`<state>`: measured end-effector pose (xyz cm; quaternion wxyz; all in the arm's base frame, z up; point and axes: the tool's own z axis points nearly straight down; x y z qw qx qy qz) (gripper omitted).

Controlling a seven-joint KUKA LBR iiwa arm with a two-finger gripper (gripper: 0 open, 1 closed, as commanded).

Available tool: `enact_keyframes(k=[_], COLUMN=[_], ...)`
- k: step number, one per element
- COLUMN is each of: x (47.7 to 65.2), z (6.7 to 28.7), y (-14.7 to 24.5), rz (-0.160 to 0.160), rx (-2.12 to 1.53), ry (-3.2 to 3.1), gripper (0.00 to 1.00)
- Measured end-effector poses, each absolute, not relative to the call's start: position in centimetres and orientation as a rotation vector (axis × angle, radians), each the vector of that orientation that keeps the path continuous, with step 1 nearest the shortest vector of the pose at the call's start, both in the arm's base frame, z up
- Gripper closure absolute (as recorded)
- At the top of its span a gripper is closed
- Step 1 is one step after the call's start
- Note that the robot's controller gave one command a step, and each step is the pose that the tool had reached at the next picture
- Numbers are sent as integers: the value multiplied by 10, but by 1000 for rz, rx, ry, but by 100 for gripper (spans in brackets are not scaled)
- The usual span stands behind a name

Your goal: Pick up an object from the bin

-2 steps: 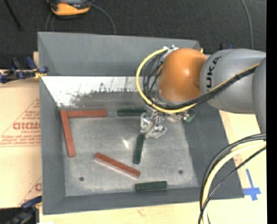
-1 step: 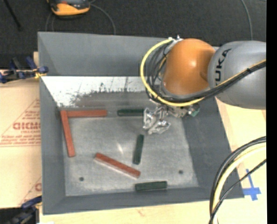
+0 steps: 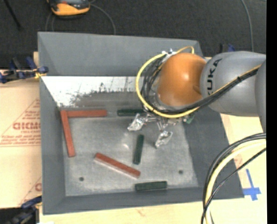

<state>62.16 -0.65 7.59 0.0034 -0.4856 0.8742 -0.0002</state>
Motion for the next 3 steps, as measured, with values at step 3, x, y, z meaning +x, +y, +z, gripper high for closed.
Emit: enact_keyframes(k=[3], x=[626], z=[232], y=[-19], rz=[-3], rx=[-1572], ry=[2713], gripper=[100])
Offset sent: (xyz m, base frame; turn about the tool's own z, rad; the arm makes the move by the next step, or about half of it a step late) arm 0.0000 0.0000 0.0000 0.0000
